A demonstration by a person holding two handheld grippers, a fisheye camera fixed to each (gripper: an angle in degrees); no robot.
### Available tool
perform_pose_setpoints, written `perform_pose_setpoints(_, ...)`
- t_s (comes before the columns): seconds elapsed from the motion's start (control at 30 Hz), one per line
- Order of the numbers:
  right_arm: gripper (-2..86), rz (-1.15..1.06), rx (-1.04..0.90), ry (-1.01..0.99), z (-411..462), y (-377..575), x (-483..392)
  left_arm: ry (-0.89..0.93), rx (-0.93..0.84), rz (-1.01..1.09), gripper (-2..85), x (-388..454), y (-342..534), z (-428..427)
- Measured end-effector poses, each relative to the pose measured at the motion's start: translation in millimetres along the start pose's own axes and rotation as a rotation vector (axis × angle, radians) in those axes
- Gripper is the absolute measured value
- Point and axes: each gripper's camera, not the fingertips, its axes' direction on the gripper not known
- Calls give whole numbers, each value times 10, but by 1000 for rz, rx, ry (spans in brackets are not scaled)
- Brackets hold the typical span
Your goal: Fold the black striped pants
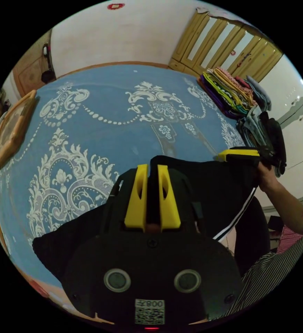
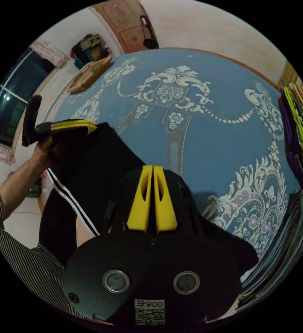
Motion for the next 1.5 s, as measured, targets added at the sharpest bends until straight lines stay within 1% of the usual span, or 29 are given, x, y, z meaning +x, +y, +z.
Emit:
perform_pose_setpoints(0.07,1,53,40,2,-189,221,156,26,56,-31,40,117,-49,52)
perform_pose_setpoints(0.17,1,48,59,-3,-467,630,329,99,52,-8,27,347,-103,253)
perform_pose_setpoints(0.2,1,46,50,20,-542,806,386,93,36,-3,24,395,-118,316)
perform_pose_setpoints(0.27,1,50,17,41,-598,1067,486,33,-60,-8,12,555,-192,610)
perform_pose_setpoints(0.33,1,51,-85,80,-573,1376,645,15,-114,-4,8,647,-256,819)
perform_pose_setpoints(0.37,1,50,-94,87,-576,1456,686,27,-92,-24,6,695,-298,877)
perform_pose_setpoints(0.4,1,66,-49,63,-665,1607,774,38,-104,-39,5,719,-328,913)
perform_pose_setpoints(0.47,1,106,-70,25,-791,1781,912,38,-83,-43,3,877,-433,990)
perform_pose_setpoints(0.6,1,113,12,106,-1208,2302,1126,57,-24,-4,2,1182,-551,1120)
perform_pose_setpoints(0.67,1,147,16,103,-1312,2566,1290,27,-78,-6,2,1341,-636,1360)
perform_pose_setpoints(0.7,1,178,-19,101,-1328,2735,1423,20,-106,-8,2,1374,-659,1439)
perform_pose_setpoints(0.73,1,197,-53,78,-1343,2899,1550,32,-119,-12,2,1441,-700,1554)
perform_pose_setpoints(0.8,1,229,-16,31,-1493,3140,1705,56,-106,-43,1,1546,-775,1635)
perform_pose_setpoints(0.87,1,242,13,28,-1674,3377,1823,115,-50,-4,2,1774,-866,1687)
perform_pose_setpoints(0.97,1,246,57,32,-1998,3863,2022,182,-33,58,2,2118,-950,1828)
perform_pose_setpoints(1.03,1,312,101,32,-2229,4365,2243,207,-83,122,3,2365,-986,2019)
perform_pose_setpoints(1.1,1,366,87,10,-2316,4755,2433,194,-203,193,4,2625,-1015,2301)
perform_pose_setpoints(1.13,1,395,56,-10,-2338,4993,2556,155,-265,230,4,2777,-1030,2475)
perform_pose_setpoints(1.17,1,406,37,-18,-2348,5107,2615,136,-223,238,3,2889,-1064,2532)
perform_pose_setpoints(1.2,2,427,24,-17,-2401,5326,2719,136,-235,223,3,2935,-1096,2572)
perform_pose_setpoints(1.23,2,440,54,-19,-2510,5534,2802,144,-259,195,3,3030,-1165,2641)
perform_pose_setpoints(1.33,2,431,141,-3,-2830,6004,2966,176,-181,194,2,3332,-1279,2681)
perform_pose_setpoints(1.4,3,436,130,7,-2917,6267,3088,208,-175,209,3,3536,-1329,2774)
perform_pose_setpoints(1.47,3,451,55,-10,-2890,6527,3245,185,-286,244,4,3825,-1392,3061)
perform_pose_setpoints(1.5,4,462,64,-37,-2905,6715,3343,172,-326,252,4,3897,-1407,3148)
